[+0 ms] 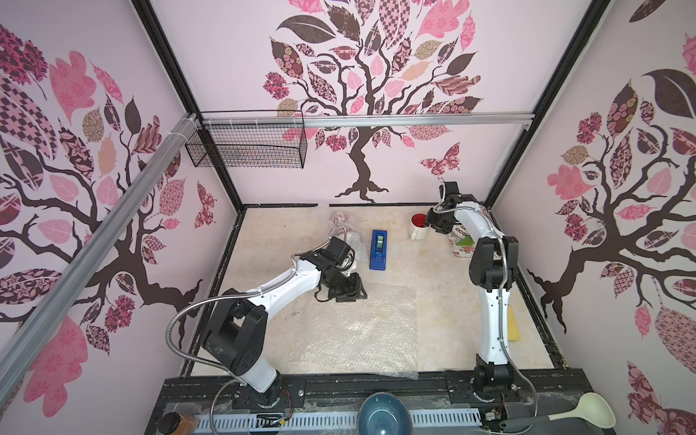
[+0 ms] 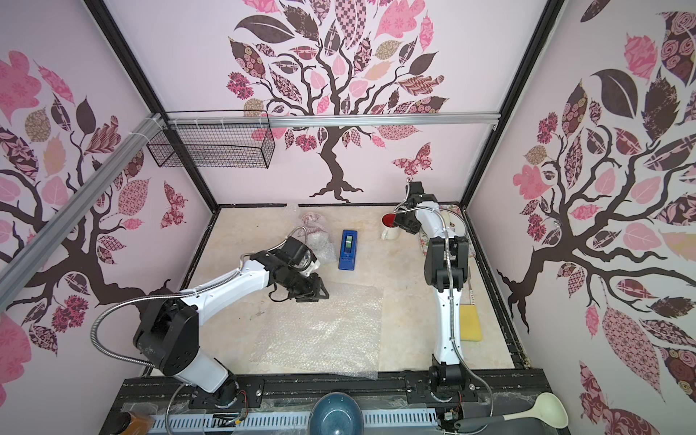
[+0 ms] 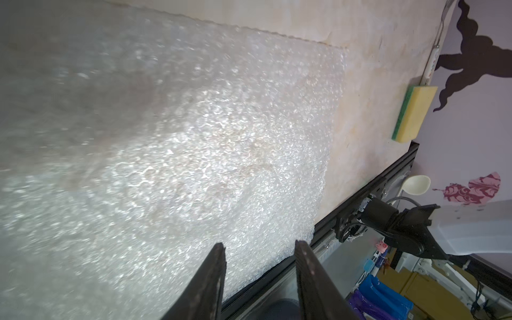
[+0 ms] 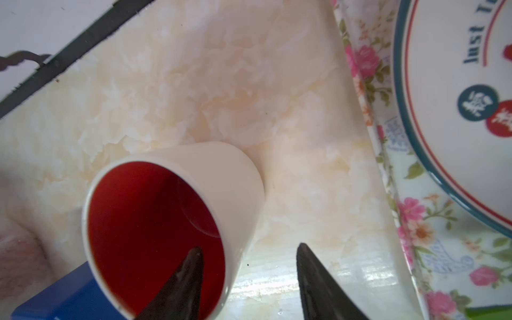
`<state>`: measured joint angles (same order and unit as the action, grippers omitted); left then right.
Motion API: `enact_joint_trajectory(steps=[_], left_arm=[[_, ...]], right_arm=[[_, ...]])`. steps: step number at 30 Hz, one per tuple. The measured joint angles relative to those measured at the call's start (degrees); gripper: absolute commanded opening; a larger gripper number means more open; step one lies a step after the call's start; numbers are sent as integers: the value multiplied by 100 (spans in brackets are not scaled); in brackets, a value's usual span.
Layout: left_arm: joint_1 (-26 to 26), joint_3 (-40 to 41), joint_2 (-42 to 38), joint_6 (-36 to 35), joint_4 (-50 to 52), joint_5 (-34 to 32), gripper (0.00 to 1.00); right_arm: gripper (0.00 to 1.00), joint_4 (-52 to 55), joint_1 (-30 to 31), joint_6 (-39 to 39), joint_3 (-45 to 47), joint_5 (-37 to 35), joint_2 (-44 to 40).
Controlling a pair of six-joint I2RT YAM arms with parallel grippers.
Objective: Wrap mugs in bubble wrap
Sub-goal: Pick up the mug from the center of the board.
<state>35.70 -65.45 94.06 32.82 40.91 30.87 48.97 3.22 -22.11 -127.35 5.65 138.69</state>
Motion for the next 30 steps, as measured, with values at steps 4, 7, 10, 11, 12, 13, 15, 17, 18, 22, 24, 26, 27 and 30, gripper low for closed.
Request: enact_joint_trajectory(steps=[4, 7, 10, 11, 12, 13, 15, 17, 18, 22, 24, 26, 27, 30], left_arm=[[420, -39, 503, 262, -396, 184, 43], [678, -225, 990, 516, -669, 313, 42], [890, -551, 1469, 765, -916, 374, 42], [942, -656, 1596, 837, -973, 378, 42], [988, -772, 1731, 929, -1047, 367, 42], [1012, -881, 1838, 999, -1104, 352, 42], [1021, -1075, 2028, 1137, -1211, 308, 42], [1010, -1309, 2256, 1224, -1259, 234, 42], [1003, -1447, 2391, 1244, -1274, 186, 42], [951, -2020, 2905, 1283, -1296, 42, 41], [920, -2306, 3071, 1283, -1298, -70, 41], [861, -2603, 3268, 1290, -1303, -98, 41], [824, -2747, 3364, 1305, -1314, -109, 41], [715, -3014, 3482, 1344, -1338, -216, 42]], right_arm=[[18, 173, 79, 199, -487, -127, 372], [0, 516, 96, 297, -743, -243, 505], [0, 739, 129, 411, -909, -457, 503], [0, 782, 131, 448, -925, -518, 485], [0, 831, 133, 483, -925, -590, 455], [0, 890, 131, 540, -916, -638, 420], [0, 997, 131, 610, -815, -710, 284], [0, 1093, 125, 675, -538, -743, -13], [0, 1119, 122, 695, -291, -739, -254], [0, 1080, 125, 649, 1185, -651, -1764], [0, 1023, 155, 546, 1978, -553, -2699], [0, 964, 216, 411, 2621, -431, -3554], [0, 929, 271, 323, 2962, -365, -4033], [0, 925, 435, 129, 3670, -149, -5062]])
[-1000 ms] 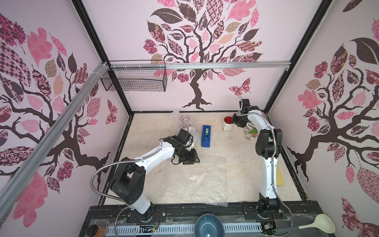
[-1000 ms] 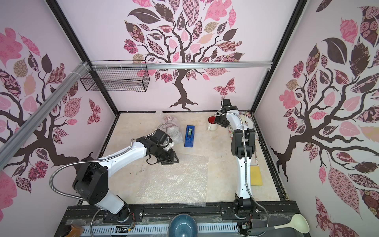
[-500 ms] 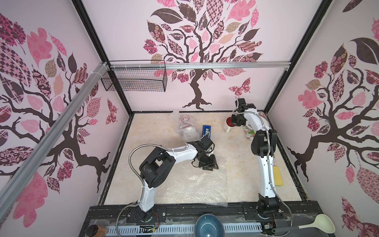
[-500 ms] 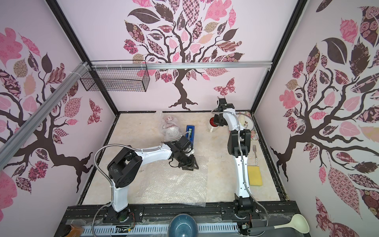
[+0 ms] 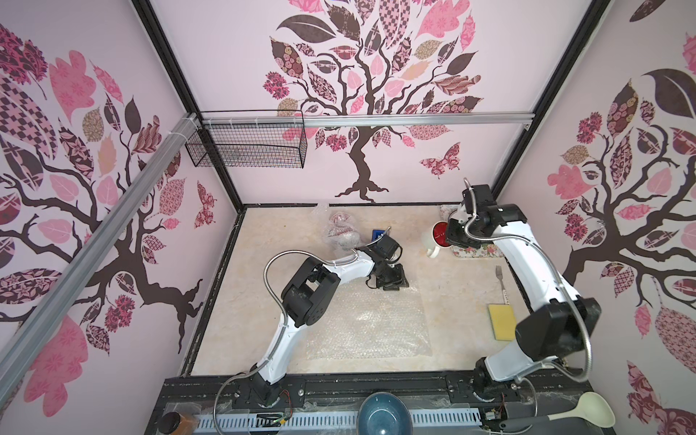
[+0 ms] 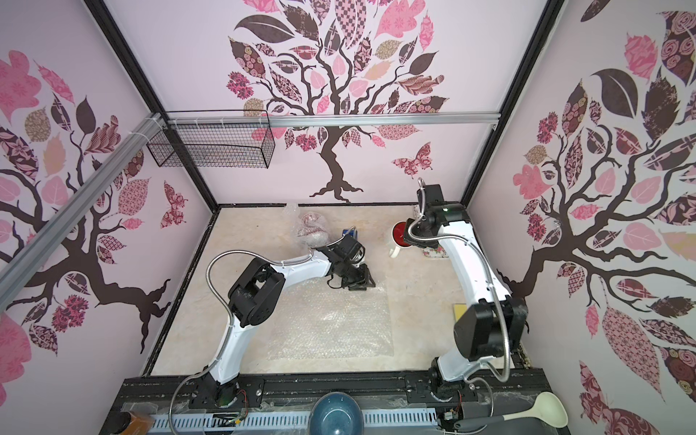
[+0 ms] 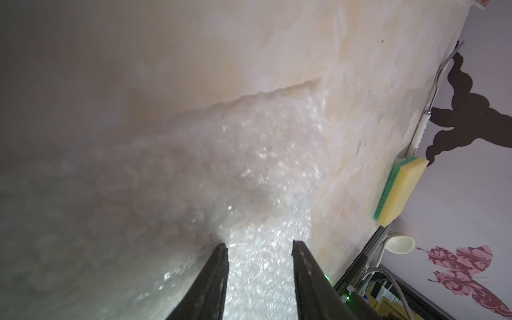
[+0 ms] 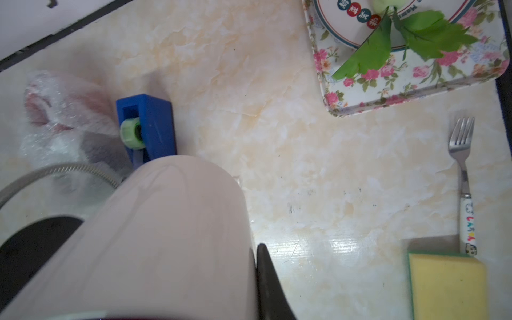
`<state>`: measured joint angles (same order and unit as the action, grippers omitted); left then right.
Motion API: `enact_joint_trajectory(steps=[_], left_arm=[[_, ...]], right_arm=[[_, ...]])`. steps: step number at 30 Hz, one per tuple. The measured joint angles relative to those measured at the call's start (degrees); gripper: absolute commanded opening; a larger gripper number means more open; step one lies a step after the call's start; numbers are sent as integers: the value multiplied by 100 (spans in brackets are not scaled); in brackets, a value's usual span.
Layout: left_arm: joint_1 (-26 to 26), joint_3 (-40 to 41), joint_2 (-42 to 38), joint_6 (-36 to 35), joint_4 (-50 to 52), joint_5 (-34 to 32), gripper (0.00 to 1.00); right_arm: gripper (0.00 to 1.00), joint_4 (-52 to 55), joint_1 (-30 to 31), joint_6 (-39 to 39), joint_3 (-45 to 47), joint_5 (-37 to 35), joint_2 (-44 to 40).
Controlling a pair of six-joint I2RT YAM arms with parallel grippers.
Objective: Wrap mugs in bubble wrap
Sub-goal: Pick up the mug from the center of the board, then place the mug on the bubble wrap.
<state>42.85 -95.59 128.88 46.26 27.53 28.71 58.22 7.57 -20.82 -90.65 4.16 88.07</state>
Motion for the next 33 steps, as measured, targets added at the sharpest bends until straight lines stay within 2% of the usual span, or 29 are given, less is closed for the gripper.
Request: enact_joint_trajectory(steps=[6, 8, 11, 14, 17, 18, 20, 22, 27, 33], left_arm=[[-175, -188, -212, 68, 9, 26, 46], [-236, -179, -555, 55, 127, -7, 46], [-468, -120, -1475, -116, 511, -160, 46], [-1172, 186, -2730, -417, 1016, -411, 48], [-2358, 876, -4065, -739, 1410, -992, 55], [-2736, 1134, -4448, -837, 1554, -1272, 61], [-3268, 1639, -5136, -1001, 1882, -1873, 67], [-3403, 2031, -5589, -1082, 2212, -2258, 68], [-3381, 2549, -5617, -1198, 2444, -2387, 75], [-3381, 2546, -5536, -1475, 2284, -2719, 79]], right_arm=[[0, 101, 328, -192, 1062, 444, -911], [0, 256, 385, -238, 1360, 614, -1082], [0, 525, 678, -262, 1578, 669, -1325], [0, 568, 1718, -450, 1585, 431, -1362], [0, 490, 2979, -879, 1506, 293, -925], [0, 468, 3333, -1058, 1427, 260, -634], [0, 350, 3759, -1408, 1305, 131, -81], [0, 127, 4004, -1698, 1298, -66, 337], [0, -306, 4266, -1991, 1298, -479, 859], [0, -555, 4356, -2085, 1182, -678, 1309]])
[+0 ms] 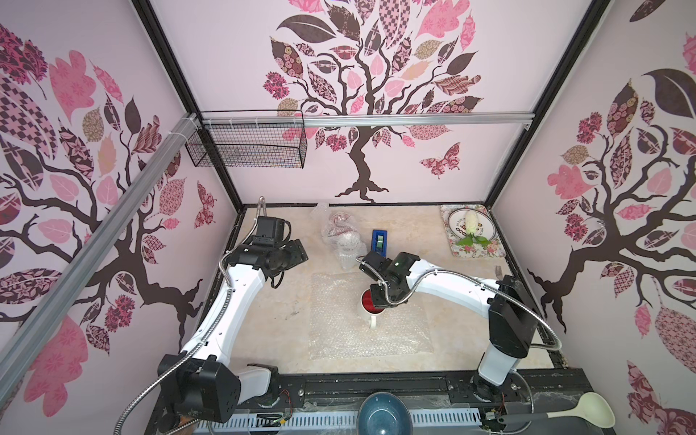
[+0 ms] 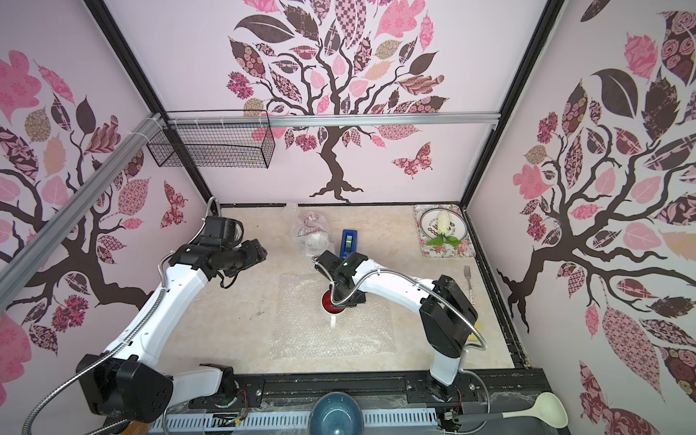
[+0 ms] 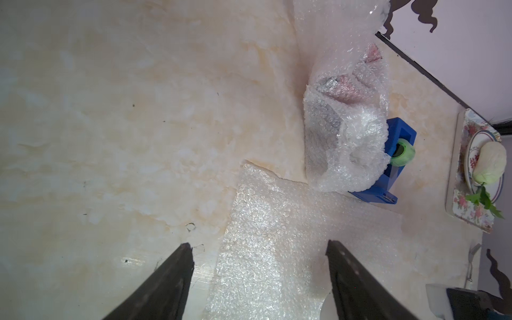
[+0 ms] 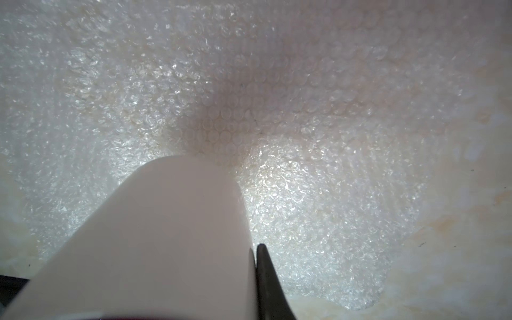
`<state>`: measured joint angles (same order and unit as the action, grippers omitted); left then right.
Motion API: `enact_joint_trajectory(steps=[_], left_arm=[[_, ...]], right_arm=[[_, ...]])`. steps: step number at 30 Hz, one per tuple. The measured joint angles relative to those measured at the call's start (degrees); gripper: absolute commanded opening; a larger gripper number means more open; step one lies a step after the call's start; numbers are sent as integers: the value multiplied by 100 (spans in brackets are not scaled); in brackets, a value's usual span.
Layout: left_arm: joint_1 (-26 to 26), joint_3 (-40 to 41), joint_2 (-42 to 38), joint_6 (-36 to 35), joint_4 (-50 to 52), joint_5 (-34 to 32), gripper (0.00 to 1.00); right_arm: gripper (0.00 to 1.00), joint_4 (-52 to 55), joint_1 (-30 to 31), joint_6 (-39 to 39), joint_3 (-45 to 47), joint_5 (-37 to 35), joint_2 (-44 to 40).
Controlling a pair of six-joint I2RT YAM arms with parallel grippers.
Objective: Wrap mugs in bubble wrap
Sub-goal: Place the mug on the bubble wrap.
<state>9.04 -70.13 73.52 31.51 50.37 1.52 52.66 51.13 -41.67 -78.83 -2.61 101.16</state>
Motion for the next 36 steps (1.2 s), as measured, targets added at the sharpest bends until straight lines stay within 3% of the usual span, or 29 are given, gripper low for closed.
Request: enact_joint_trajectory(steps=[11, 29, 36], left_arm=[[0, -105, 109, -402, -105, -72, 81], [229, -101, -55, -450, -192, 205, 83], [457, -101, -55, -426, -232, 243, 83]], right_arm=[[0, 81, 258, 223, -470, -376, 686], [1, 243, 299, 313, -634, -638, 938], [52, 197, 310, 352, -629, -680, 1008]])
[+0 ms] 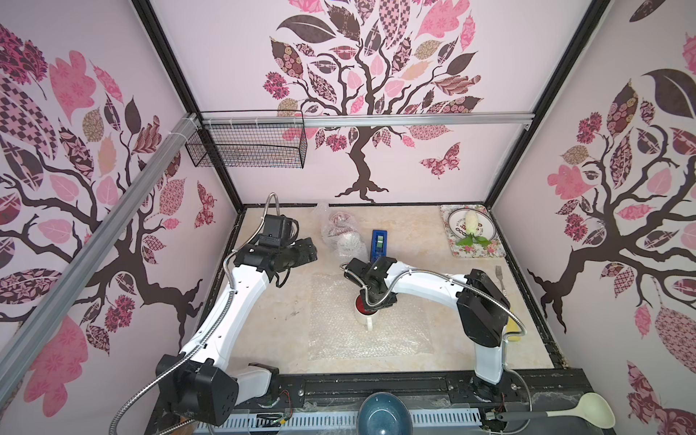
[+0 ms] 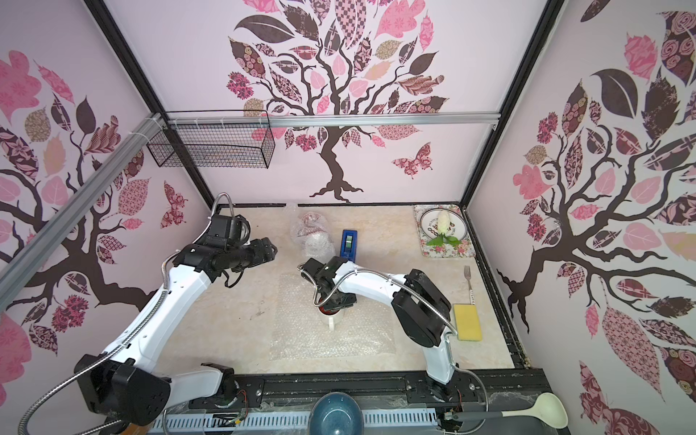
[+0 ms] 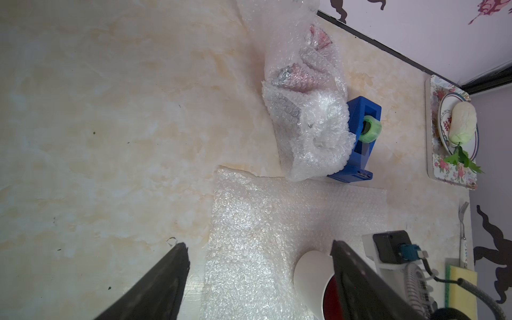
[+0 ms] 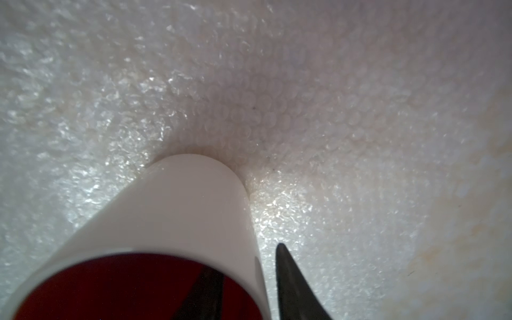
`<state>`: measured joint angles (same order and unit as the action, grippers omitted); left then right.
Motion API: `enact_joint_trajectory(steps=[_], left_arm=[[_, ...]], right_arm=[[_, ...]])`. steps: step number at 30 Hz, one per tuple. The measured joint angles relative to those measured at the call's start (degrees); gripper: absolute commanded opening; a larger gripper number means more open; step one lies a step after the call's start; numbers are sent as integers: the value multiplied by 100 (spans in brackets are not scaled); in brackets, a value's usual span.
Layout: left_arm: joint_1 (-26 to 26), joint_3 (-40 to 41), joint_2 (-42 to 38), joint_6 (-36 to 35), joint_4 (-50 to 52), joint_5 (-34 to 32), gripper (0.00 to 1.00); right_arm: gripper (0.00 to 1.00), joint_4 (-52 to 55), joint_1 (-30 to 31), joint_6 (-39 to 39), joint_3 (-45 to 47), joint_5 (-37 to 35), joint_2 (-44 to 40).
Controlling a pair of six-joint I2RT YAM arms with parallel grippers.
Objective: Wrap mugs in bubble wrap
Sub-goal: Place the mug on the bubble wrap.
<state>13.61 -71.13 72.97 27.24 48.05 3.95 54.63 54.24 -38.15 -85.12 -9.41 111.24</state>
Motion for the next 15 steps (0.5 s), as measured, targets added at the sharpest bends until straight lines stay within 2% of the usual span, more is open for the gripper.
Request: enact_joint_trajectory(steps=[5, 8, 11, 15], left_arm=[[133, 0, 0, 85, -46, 50, 84], [181, 0, 0, 136, -39, 129, 84], [254, 0, -17, 149, -55, 269, 84], [568, 0, -17, 136, -240, 610, 84]], right_arm=[[70, 111, 2, -140, -92, 7, -28], [74, 160, -116, -345, -103, 66, -391], [72, -96, -632, -557, 885, 472, -1805], [69, -214, -2061, -763, 3178, 964, -4448]])
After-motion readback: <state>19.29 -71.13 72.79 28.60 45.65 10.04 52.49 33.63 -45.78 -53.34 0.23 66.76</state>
